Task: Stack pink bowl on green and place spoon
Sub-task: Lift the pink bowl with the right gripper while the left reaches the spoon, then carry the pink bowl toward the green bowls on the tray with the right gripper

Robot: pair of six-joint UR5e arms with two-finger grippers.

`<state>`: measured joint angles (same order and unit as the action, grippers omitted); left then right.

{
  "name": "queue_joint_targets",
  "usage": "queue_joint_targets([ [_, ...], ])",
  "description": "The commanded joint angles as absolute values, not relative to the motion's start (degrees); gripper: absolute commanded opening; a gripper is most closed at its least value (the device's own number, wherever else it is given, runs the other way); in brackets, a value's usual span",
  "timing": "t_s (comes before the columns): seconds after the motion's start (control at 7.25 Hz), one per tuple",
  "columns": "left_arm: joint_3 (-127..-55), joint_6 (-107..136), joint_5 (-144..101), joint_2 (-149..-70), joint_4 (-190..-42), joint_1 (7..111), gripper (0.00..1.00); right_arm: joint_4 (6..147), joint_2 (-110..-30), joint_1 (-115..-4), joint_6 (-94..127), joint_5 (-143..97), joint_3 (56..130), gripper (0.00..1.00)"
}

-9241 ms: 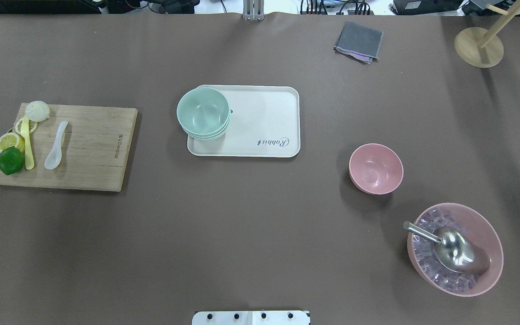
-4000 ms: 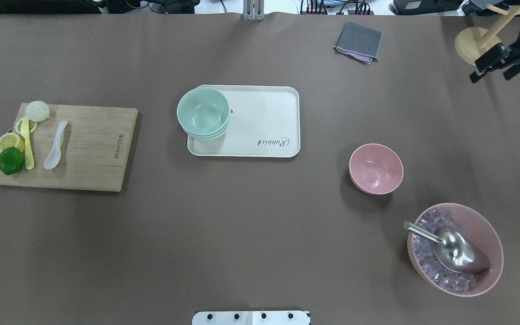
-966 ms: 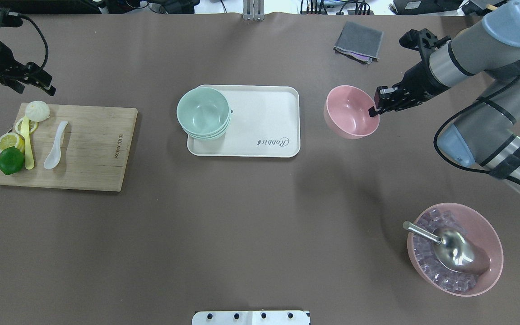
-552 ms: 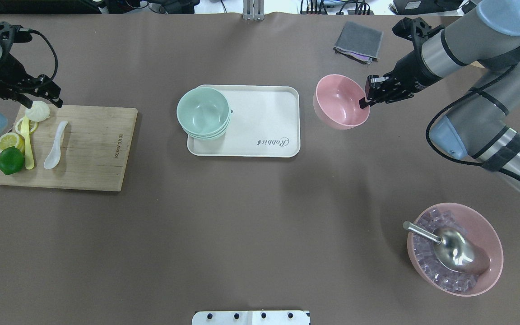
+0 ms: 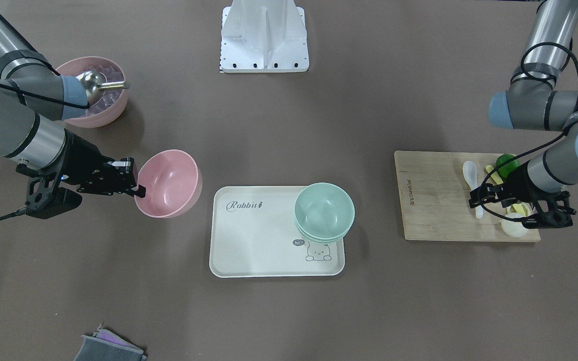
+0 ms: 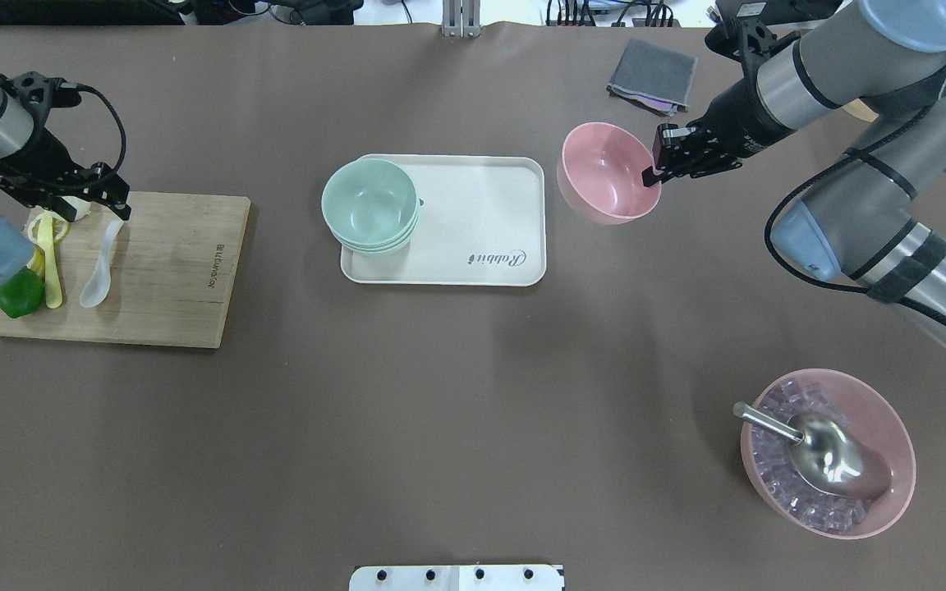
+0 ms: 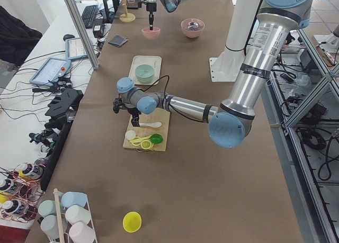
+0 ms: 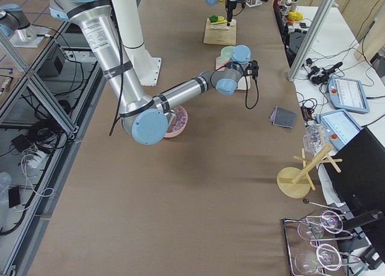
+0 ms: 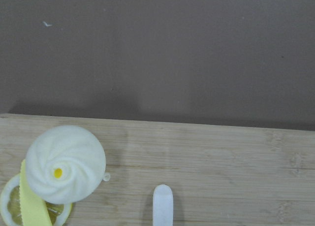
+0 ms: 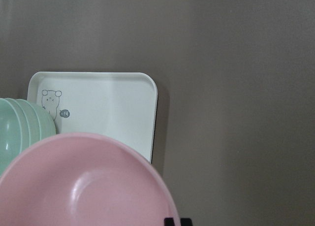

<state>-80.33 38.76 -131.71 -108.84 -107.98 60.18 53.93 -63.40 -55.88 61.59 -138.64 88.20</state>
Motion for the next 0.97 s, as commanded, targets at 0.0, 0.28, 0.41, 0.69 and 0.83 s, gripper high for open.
queue_joint_targets([
  [0.0,-80.33,38.76,-129.55,-107.67,-108.89,57.58,0.82,53.96,-62.93,-55.9,61.61,-138.43,88.15,0.0],
  [0.28,-80.68,38.67,-129.55,-106.53,-109.68,57.31,0.76,54.05,-62.41,-55.81,61.7,-138.43,88.07,0.0],
  [0.41,-80.42,38.67,-129.55,-105.65,-111.69,57.3,0.74,54.05,-62.14,-55.81,61.7,-138.43,88.15,0.0],
  [0.69,-80.85,38.85,-129.55,-105.29,-112.24,57.22,0.59,54.05,-61.79,-55.64,61.7,-138.43,88.15,0.0],
  [0.83,-81.9,38.93,-130.07,-105.38,-111.98,57.3,0.56,54.05,-61.7,-55.63,61.7,-138.43,88.15,0.0],
])
